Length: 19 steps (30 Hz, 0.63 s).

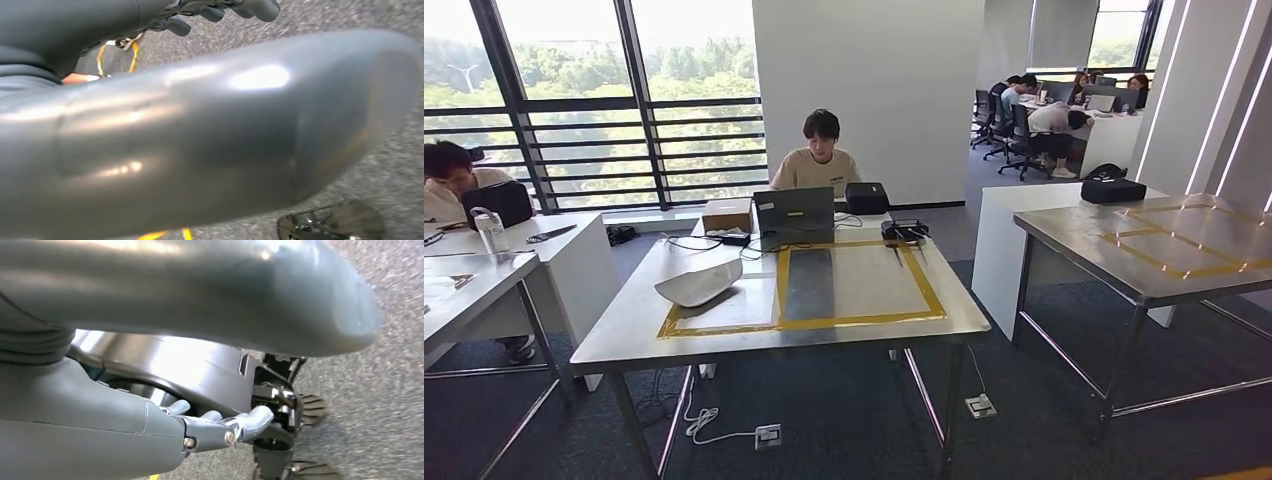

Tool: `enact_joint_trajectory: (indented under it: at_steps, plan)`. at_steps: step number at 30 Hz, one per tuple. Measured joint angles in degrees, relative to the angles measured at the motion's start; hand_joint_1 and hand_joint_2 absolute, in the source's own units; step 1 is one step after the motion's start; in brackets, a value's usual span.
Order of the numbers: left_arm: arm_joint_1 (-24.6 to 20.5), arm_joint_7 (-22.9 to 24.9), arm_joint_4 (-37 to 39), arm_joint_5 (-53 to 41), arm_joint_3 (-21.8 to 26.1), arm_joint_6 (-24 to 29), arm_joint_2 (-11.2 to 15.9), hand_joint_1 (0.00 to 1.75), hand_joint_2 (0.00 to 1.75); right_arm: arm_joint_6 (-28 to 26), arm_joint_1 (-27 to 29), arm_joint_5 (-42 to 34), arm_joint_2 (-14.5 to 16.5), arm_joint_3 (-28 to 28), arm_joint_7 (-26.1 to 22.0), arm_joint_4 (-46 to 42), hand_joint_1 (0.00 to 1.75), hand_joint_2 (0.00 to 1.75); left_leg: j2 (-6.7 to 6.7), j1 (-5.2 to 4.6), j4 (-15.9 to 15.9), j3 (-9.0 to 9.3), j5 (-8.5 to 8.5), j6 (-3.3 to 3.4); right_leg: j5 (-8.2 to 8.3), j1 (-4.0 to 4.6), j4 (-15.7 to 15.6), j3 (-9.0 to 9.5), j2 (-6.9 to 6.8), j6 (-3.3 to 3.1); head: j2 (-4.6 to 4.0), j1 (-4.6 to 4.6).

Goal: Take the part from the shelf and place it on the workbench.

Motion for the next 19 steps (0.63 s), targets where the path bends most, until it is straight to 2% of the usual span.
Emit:
enact_joint_trajectory:
  at_steps: [1, 3, 4, 5, 7, 8, 9, 10, 12, 13, 14, 15, 16, 17, 18, 19]
  plan:
    - [-0.2, 0.3, 0.0, -0.2, -0.1, -0.1, 0.0, 0.00, 0.00, 0.0, 0.0, 0.0, 0.0, 0.0, 0.0, 0.0, 0.00, 0.00, -0.01, 0.19, -3.1, 2.69, 1.37, -0.17, 0.32, -0.14, 0.4, -0.76, -0.02, 0.25, 0.00, -0.01]
    - [-0.6, 0.8, -0.1, -0.5, -0.3, -0.2, -0.1, 0.00, 0.00, -0.2, 0.0, 0.0, 0.1, 0.0, -0.1, 0.0, 0.00, 0.87, -0.23, 0.14, -10.8, 8.36, 1.59, -0.26, 0.90, -0.25, 1.2, -1.99, -0.06, 0.95, 0.00, -0.06]
    - [-0.8, 1.0, -0.2, -0.5, -0.4, -0.2, -0.1, 0.00, 0.00, -0.3, 0.0, 0.0, 0.1, 0.1, -0.2, 0.0, 0.00, 1.31, -0.38, 0.02, -13.5, 9.87, 1.17, -0.07, 1.29, -0.24, 1.4, -2.35, -0.06, 1.29, 0.00, -0.04]
    - [-1.0, 1.2, -0.2, -0.5, -0.6, -0.3, -0.1, 0.00, 0.00, -0.4, -0.1, 0.0, 0.1, 0.1, -0.3, 0.0, 0.00, 1.75, -0.52, -0.19, -14.5, 10.34, 0.68, 0.24, 1.75, -0.19, 1.4, -2.61, -0.06, 1.63, 0.00, -0.02]
    - [-1.0, 1.4, -0.1, -0.5, -0.8, -0.3, -0.1, 0.00, 0.00, -0.5, 0.0, 0.1, 0.1, 0.3, -0.5, 0.0, 0.00, 1.75, -0.46, -0.29, -14.7, 9.55, 1.38, 1.35, 2.48, -0.32, 1.4, -3.04, 0.08, 2.28, 0.00, 0.06]
    - [-1.1, 1.5, -0.1, -0.5, -0.9, -0.3, -0.1, 0.00, 0.00, -0.6, 0.1, 0.2, 0.1, 0.3, -0.6, 0.0, 0.00, 1.75, -0.35, -0.27, -14.7, 9.11, 1.82, 2.01, 1.89, -0.39, 1.8, -3.48, 0.19, 2.59, 0.00, 0.12]
    - [-1.1, 1.6, -0.1, -0.5, -0.9, -0.3, 0.0, 0.00, 0.00, -0.6, 0.2, 0.2, 0.1, 0.4, -0.7, 0.0, 0.00, 1.75, -0.23, -0.24, -14.8, 8.48, 2.37, 2.69, 0.28, -0.45, 3.3, -4.16, 0.29, 2.86, 0.00, 0.19]
    - [-1.1, 1.6, -0.1, -0.5, -0.9, -0.3, 0.0, 0.00, 0.00, -0.7, 0.2, 0.3, 0.1, 0.4, -0.7, 0.0, 0.00, 1.75, -0.10, -0.23, -14.8, 7.77, 2.98, 3.23, -2.25, -0.48, 5.9, -5.06, 0.37, 3.03, 0.00, 0.27]
    - [-1.1, 1.6, -0.2, -0.5, -1.0, -0.3, 0.1, 0.00, 0.00, -0.7, 0.2, 0.3, 0.1, 0.6, -0.8, 0.0, 0.00, 1.75, 0.04, -0.47, -14.7, 6.14, 4.15, 3.70, -7.53, -0.42, 13.2, -6.89, 0.43, 3.11, 0.00, 0.39]
    - [-1.1, 1.6, -0.2, -0.5, -1.1, -0.2, 0.1, 0.00, 0.00, -0.7, 0.2, 0.3, 0.1, 0.7, -0.9, 0.0, 0.00, 1.75, 0.10, -0.62, -14.5, 5.31, 4.74, 3.78, -8.76, -0.37, 16.2, -7.20, 0.43, 3.04, 0.00, 0.42]
    - [-1.1, 1.6, -0.2, -0.5, -1.1, -0.2, 0.1, 0.00, 0.00, -0.7, 0.2, 0.4, 0.1, 0.8, -0.9, 0.0, 0.00, 1.75, 0.15, -0.75, -14.4, 4.45, 5.29, 3.82, -8.69, -0.28, 17.6, -6.68, 0.43, 2.86, 0.00, 0.44]
    - [-1.1, 1.6, -0.2, -0.4, -1.1, -0.1, 0.1, 0.00, 0.00, -0.7, 0.1, 0.4, 0.1, 0.9, -0.9, 0.0, 0.00, 1.75, 0.19, -0.86, -14.2, 3.61, 5.83, 3.81, -7.52, -0.14, 16.9, -5.16, 0.43, 2.57, 0.00, 0.46]
    - [-1.0, 1.5, -0.2, -0.3, -1.1, 0.0, 0.1, 0.00, 0.00, -0.6, 0.1, 0.5, 0.1, 1.0, -0.9, 0.0, 0.00, 1.75, 0.18, -0.97, -14.0, 2.82, 6.34, 3.78, -5.93, 0.05, 14.2, -2.69, 0.45, 2.18, 0.00, 0.48]
    - [-1.0, 1.4, -0.2, -0.1, -1.1, 0.1, 0.1, 0.00, 0.00, -0.6, 0.0, 0.6, 0.1, 1.1, -0.9, 0.0, 0.00, 1.75, 0.18, -1.02, -13.8, 2.16, 6.86, 3.70, -5.15, 0.32, 10.2, 0.25, 0.47, 1.64, 0.00, 0.49]
    - [-0.9, 1.4, -0.2, 0.0, -1.1, 0.2, 0.0, 0.00, 0.00, -0.6, 0.0, 0.7, 0.1, 1.2, -0.9, 0.0, 0.00, 1.75, 0.17, -1.07, -13.7, 1.65, 7.41, 3.53, -5.09, 0.58, 5.9, 3.04, 0.48, 1.23, 0.00, 0.48]
    - [-0.9, 1.3, -0.2, 0.0, -1.1, 0.3, 0.0, 0.00, 0.00, -0.6, -0.1, 0.7, 0.1, 1.2, -0.9, 0.0, 0.00, 1.75, 0.16, -1.09, -13.7, 1.41, 7.67, 3.45, -5.26, 0.73, 3.6, 4.56, 0.50, 0.97, 0.00, 0.48]
